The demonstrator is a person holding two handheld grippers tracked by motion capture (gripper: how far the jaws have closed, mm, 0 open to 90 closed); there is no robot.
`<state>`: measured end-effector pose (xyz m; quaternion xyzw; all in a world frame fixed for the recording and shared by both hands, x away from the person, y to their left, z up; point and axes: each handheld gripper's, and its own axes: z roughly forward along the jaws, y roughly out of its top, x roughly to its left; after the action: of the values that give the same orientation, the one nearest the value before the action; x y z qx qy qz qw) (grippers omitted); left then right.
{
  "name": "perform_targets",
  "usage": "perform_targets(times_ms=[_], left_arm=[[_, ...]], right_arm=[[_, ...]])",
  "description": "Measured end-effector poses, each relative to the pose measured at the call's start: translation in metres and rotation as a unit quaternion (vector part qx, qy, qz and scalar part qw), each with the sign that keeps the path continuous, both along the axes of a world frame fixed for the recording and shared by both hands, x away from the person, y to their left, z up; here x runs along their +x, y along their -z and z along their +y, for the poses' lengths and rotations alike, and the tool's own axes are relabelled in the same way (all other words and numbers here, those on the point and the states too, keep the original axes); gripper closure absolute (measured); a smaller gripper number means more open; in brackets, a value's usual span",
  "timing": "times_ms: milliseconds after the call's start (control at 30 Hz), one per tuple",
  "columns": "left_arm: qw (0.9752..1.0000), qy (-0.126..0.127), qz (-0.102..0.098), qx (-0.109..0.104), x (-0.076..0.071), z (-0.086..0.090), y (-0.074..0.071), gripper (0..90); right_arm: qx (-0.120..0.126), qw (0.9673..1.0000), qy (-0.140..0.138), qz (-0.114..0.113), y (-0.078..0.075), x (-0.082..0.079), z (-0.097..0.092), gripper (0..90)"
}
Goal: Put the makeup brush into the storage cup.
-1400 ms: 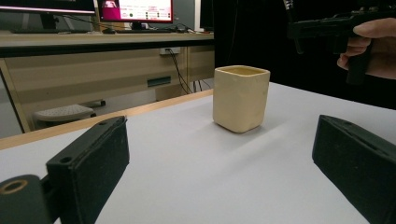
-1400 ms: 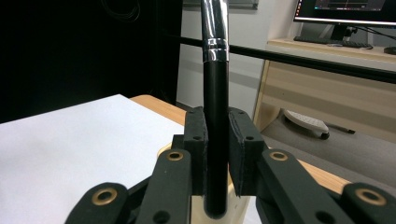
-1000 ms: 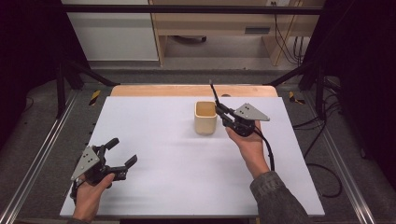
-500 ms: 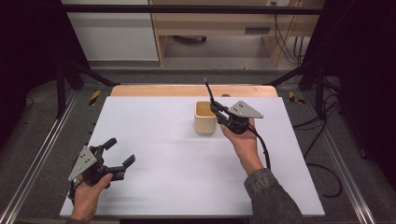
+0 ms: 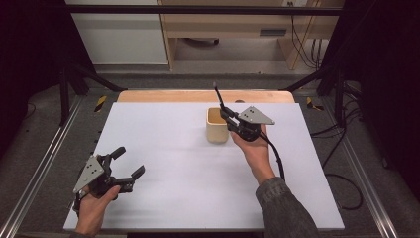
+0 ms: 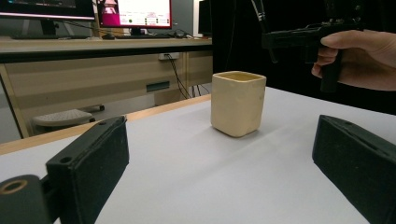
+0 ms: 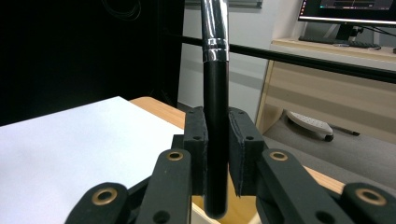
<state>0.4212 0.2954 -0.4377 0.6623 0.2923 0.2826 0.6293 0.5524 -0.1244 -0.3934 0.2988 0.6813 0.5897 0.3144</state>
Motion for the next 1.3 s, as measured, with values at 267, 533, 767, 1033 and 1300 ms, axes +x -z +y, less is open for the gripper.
perform_targets(times_ms=[267, 533, 767, 1033, 1300], left_arm=[[1.0000, 0.000, 0.002, 0.001, 0.000, 0.000, 0.000, 3.4], [1.0000, 0.003, 0.002, -0.001, 0.000, 0.000, 0.000, 3.4], [1.0000, 0.008, 0.002, 0.001, 0.001, -0.004, 0.001, 3.4], [1.0000, 0.008, 0.003, 0.003, 0.001, -0.004, 0.001, 3.5], [0.9999, 0.011, 0.004, 0.002, 0.001, -0.005, 0.002, 3.5]], right_arm=[[-0.002, 1.0000, 0.003, 0.000, 0.002, 0.002, 0.002, 79.2], [-0.005, 1.0000, 0.003, -0.001, 0.004, 0.005, 0.008, 79.2], [-0.003, 1.0000, 0.007, 0.003, 0.006, 0.008, 0.009, 79.2], [0.002, 0.9999, 0.008, 0.007, 0.009, 0.010, 0.010, 79.2], [-0.002, 1.0000, 0.007, 0.006, 0.013, 0.012, 0.012, 79.2]])
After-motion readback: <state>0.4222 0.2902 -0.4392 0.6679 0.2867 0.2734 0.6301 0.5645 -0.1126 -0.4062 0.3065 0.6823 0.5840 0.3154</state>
